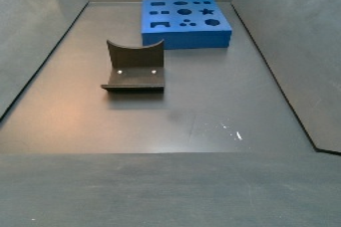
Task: Insert the arch object.
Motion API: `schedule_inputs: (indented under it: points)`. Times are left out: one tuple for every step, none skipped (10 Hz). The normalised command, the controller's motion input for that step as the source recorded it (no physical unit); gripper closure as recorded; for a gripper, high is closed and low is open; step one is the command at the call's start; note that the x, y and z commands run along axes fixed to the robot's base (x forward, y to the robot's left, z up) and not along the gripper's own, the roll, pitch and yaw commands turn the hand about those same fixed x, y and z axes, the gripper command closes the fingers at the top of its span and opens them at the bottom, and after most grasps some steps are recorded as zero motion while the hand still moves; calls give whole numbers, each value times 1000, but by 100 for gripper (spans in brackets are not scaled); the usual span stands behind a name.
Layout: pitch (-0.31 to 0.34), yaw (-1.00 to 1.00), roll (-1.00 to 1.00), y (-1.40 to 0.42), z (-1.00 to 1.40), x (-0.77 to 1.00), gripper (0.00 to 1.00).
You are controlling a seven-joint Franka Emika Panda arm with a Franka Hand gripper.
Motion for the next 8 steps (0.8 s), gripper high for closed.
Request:
schedule_inputs:
  points:
    - [-11, -891, 23, 91, -309, 263, 100]
    - [-3, -883, 46, 91, -331, 274, 100]
    - [0, -894, 63, 86, -343, 260, 100]
    - [0, -897, 64, 86, -346, 257, 100]
    - [0, -920, 56, 83, -326, 240, 100]
    - [0, -963, 30, 77, -317, 180, 100]
    - [-4, -980, 14, 80, -309, 157, 100]
    - [-4, -971, 10, 86, -314, 157, 100]
